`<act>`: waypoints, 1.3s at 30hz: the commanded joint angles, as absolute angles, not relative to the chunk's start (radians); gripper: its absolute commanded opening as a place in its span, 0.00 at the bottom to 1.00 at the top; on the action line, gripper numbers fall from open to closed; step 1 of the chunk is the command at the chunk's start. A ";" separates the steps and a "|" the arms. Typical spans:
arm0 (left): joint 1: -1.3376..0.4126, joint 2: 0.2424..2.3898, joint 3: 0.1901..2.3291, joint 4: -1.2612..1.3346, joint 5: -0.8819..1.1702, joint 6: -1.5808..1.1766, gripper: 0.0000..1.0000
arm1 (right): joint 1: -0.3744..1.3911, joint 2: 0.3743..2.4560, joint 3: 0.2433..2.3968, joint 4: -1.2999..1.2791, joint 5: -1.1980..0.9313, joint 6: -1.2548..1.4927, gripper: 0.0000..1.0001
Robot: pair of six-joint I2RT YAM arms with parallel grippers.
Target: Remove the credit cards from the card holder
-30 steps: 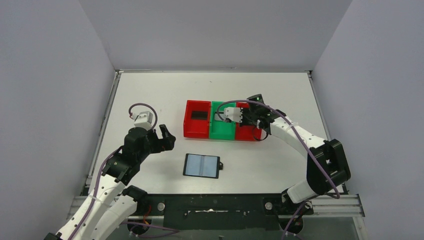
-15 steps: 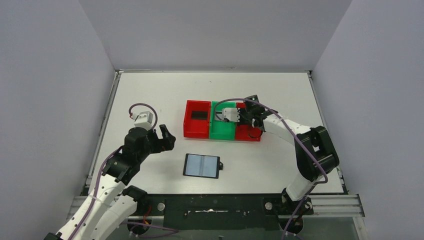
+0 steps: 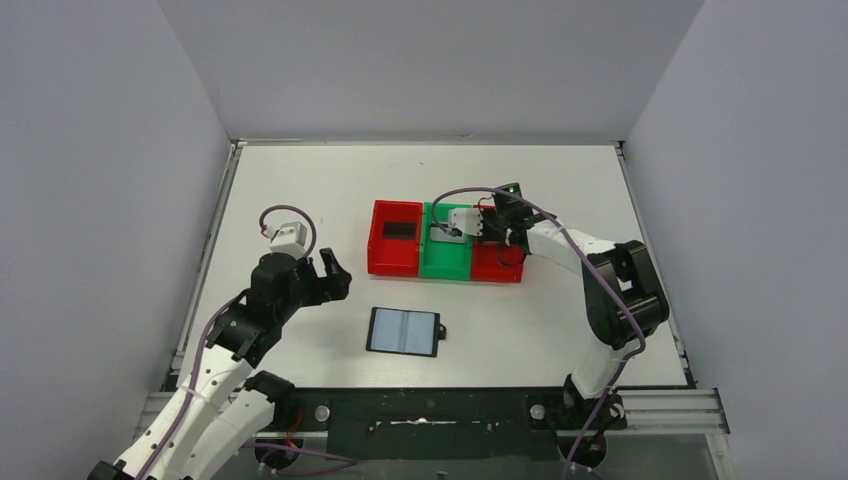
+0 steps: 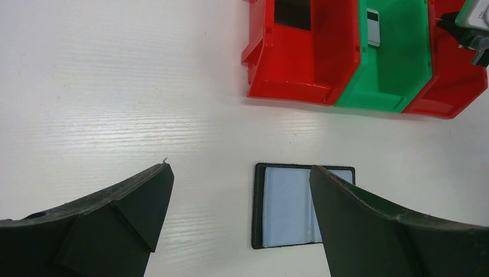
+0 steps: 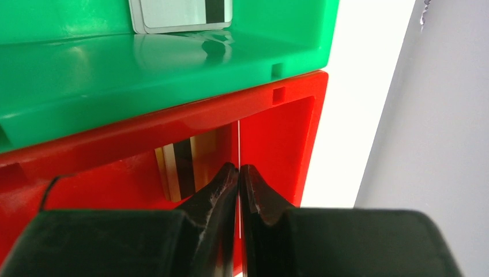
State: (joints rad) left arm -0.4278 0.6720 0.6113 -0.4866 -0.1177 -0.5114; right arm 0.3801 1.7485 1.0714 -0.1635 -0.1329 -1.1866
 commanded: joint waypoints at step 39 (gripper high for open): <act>-0.416 0.690 0.620 -0.431 -0.080 -0.489 0.91 | 0.337 1.584 1.104 -0.183 -0.249 -0.922 0.29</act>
